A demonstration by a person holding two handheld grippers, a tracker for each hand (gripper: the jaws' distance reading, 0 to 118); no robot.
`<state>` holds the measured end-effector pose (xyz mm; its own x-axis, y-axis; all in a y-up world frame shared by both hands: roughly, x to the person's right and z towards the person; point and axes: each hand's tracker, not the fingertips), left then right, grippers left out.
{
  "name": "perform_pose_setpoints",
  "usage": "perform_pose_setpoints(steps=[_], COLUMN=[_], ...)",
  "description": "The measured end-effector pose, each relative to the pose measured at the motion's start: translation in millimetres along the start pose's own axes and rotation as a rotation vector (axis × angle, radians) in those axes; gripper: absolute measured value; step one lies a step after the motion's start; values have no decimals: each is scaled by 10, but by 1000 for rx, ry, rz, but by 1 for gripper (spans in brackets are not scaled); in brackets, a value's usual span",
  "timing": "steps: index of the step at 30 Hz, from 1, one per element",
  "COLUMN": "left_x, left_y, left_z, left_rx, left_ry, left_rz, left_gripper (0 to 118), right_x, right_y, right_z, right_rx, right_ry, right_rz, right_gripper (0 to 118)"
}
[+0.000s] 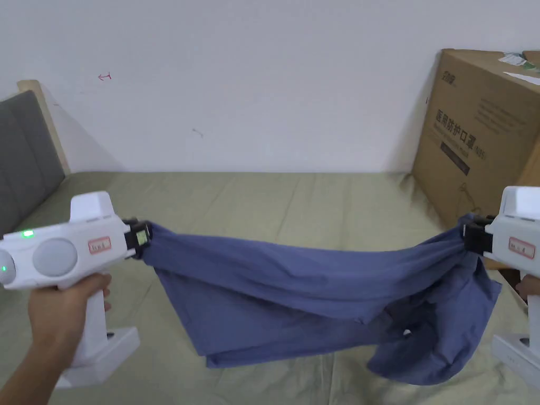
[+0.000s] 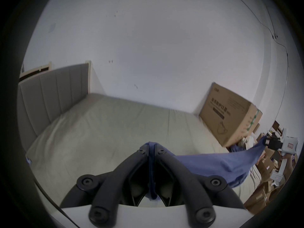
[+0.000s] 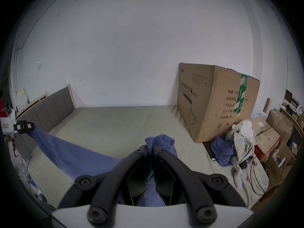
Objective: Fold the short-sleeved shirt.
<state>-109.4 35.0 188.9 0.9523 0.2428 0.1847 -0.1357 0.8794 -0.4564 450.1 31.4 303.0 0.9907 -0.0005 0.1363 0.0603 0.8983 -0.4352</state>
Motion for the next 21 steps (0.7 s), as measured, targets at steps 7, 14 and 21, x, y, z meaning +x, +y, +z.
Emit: perform_pose_setpoints(steps=[7, 14, 21], left_x=[155, 326, 261], left_y=[815, 1425, 1668], left_z=[34, -138, -450], left_rx=[109, 181, 213], left_ry=[24, 52, 119], left_rz=[-18, -67, -112], left_gripper=[4, 4, 4], right_x=[13, -157, -336], right_y=[541, 1009, 1109], right_z=[-171, -325, -682], right_rx=[60, 137, 141], right_ry=[-1, -7, -2], right_rz=[-20, 22, 46], right_gripper=[5, 5, 5])
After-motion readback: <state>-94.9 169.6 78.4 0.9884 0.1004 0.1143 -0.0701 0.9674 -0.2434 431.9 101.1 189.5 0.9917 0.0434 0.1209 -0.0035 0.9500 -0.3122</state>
